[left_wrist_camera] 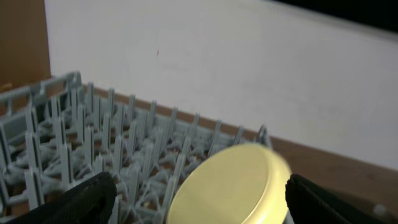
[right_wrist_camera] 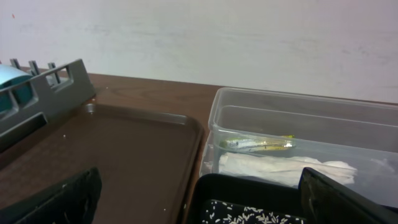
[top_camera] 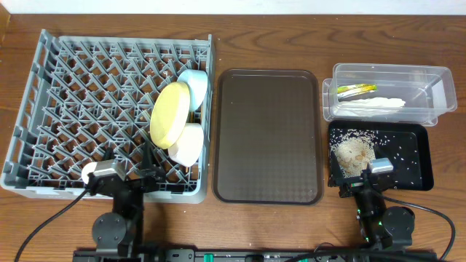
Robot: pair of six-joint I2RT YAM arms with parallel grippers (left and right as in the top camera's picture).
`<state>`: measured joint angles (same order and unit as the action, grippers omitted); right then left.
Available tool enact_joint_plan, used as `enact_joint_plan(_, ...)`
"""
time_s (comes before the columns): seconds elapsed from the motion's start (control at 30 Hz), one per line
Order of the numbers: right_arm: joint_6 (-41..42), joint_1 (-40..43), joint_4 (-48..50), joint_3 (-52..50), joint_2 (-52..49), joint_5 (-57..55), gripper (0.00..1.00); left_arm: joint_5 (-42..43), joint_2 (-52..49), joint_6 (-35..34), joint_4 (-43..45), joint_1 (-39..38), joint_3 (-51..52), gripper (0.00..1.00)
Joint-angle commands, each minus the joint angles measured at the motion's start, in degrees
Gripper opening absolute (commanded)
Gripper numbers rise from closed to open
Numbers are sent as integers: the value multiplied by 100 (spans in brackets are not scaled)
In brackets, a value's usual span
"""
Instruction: Sort waste into correct bins and load items into the dishwasher
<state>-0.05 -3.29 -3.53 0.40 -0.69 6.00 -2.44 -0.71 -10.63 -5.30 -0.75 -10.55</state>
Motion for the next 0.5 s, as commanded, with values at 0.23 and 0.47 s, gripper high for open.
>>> enact_joint_plan(0.23, 39, 37, -13, -9, 24, 48, 99, 33, 61, 87, 127, 33, 1034, 90)
enact_joint_plan(0.47, 39, 37, -13, -9, 24, 46, 99, 35, 55, 94, 140, 31, 1032, 90)
